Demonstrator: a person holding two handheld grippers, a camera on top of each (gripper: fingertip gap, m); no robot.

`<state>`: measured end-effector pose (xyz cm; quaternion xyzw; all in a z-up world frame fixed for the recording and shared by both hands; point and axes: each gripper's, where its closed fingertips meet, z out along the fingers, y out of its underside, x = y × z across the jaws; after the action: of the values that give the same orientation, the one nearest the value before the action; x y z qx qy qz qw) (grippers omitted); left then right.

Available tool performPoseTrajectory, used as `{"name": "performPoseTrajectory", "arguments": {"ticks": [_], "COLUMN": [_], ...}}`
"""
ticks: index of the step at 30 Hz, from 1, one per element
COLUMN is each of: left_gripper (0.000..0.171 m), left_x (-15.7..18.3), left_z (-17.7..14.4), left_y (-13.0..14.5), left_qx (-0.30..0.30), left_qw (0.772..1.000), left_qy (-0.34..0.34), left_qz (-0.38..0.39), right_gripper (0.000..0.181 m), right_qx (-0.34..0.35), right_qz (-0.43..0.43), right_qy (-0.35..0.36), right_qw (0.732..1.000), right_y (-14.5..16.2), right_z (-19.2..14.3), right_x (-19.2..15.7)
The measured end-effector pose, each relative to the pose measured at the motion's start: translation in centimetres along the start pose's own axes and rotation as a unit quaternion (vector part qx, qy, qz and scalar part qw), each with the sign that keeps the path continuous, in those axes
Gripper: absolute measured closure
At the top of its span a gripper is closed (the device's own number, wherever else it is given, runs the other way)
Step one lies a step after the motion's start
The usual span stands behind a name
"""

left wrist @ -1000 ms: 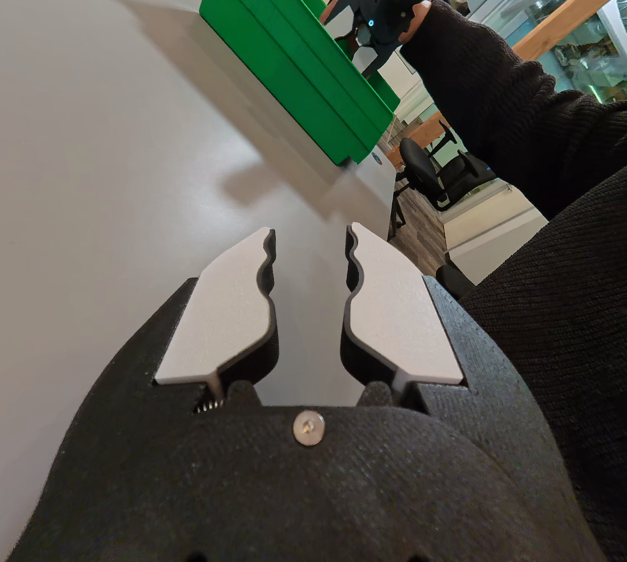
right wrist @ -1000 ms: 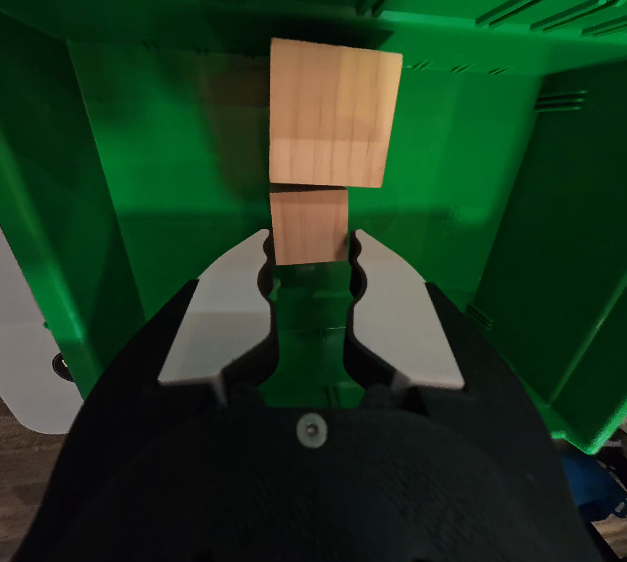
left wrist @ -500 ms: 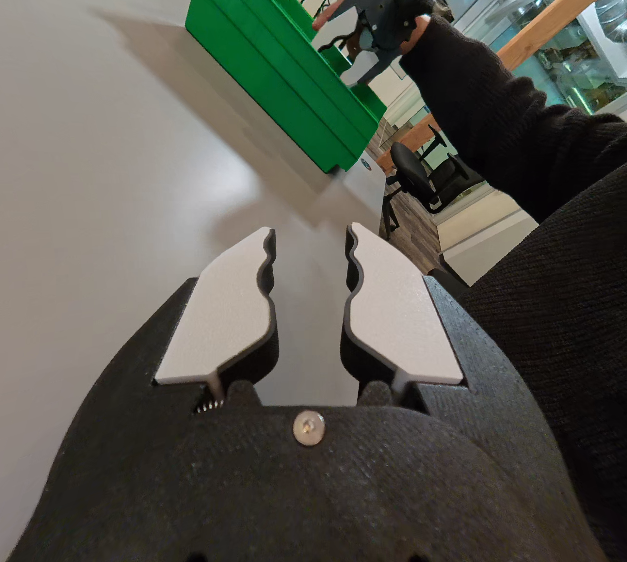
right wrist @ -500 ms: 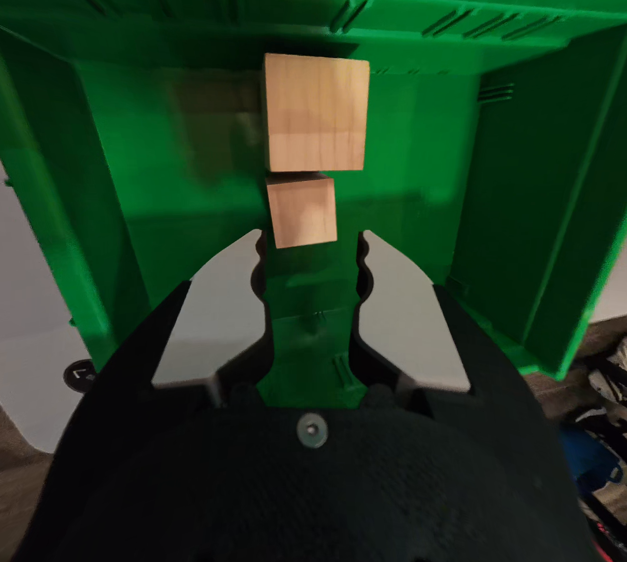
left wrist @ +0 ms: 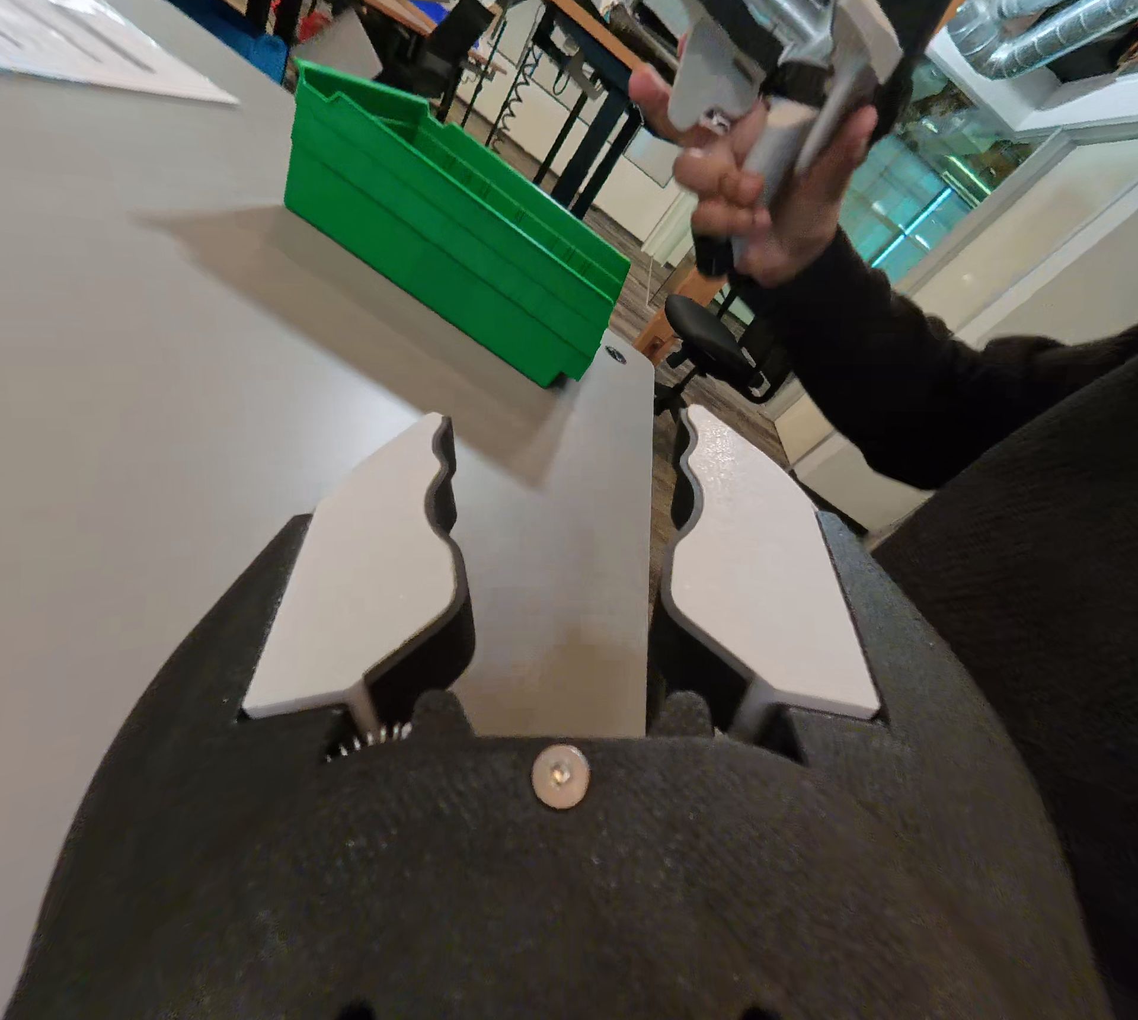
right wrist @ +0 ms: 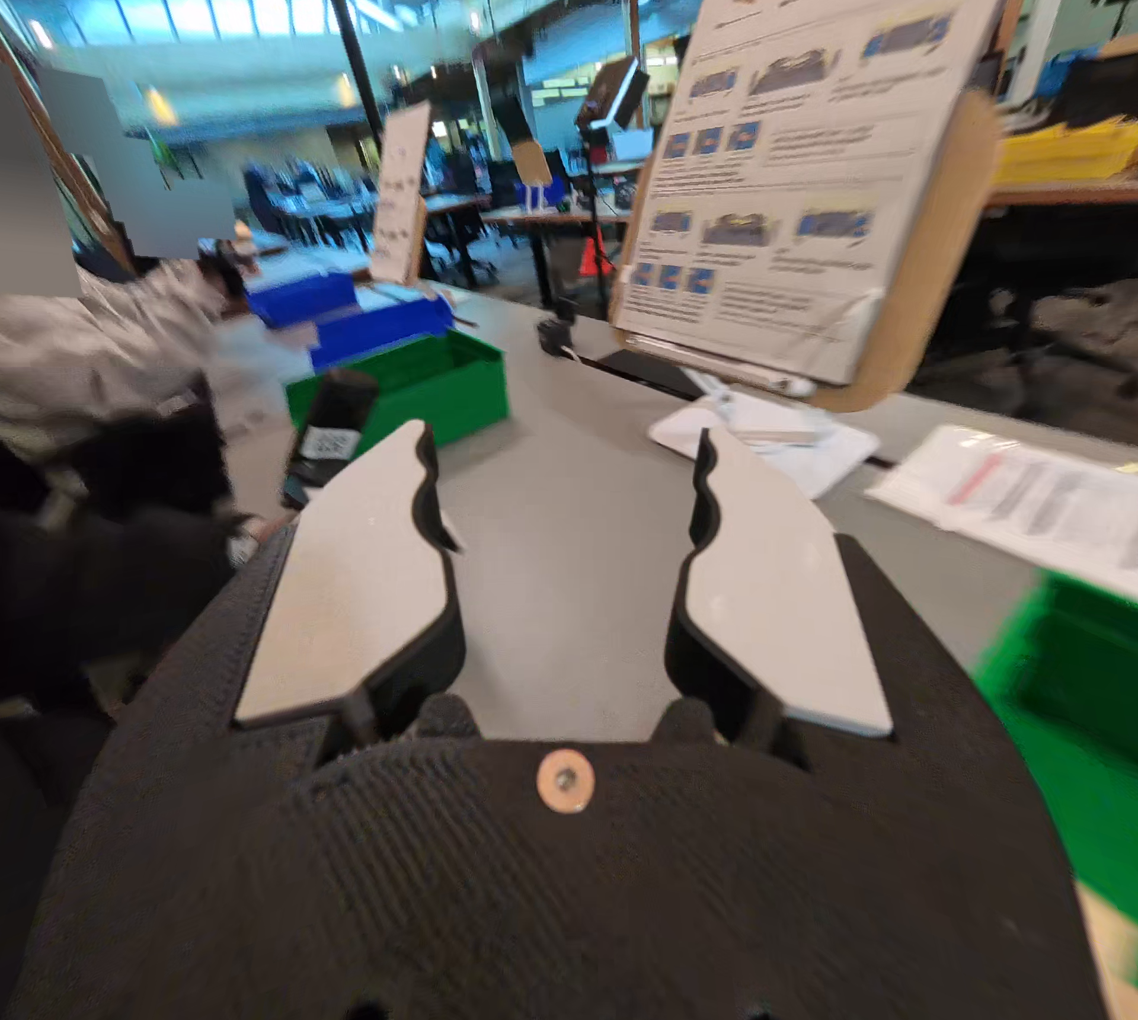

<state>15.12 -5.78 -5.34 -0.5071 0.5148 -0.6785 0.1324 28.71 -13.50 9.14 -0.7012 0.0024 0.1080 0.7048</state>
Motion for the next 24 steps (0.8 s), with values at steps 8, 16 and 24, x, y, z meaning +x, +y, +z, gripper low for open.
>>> {"name": "performPoseTrajectory", "arguments": {"ticks": [8,16,24], "left_gripper": [0.092,0.095,0.101], "left_x": [-1.4,-3.6,-4.9], "left_z": [-2.7,-5.8,-5.6], "left_y": [1.2,-0.8,-2.4], "left_qx": [-0.046,-0.008,0.037], "left_qw": [0.995,0.999,0.998], "left_qy": [-0.051,-0.051,-0.042], "left_qz": [0.072,0.011,-0.039], "right_gripper": [0.087,0.091,0.095], "right_qx": [0.008,0.039,0.015], "right_qz": [0.119,0.259,0.287], "right_qy": [0.023,0.048,0.030], "right_qw": [0.993,0.964,0.957], "right_y": [8.2,13.9,15.7], "right_z": [10.8,10.9,10.7], "right_x": [-7.6,-4.6,-4.2]}}
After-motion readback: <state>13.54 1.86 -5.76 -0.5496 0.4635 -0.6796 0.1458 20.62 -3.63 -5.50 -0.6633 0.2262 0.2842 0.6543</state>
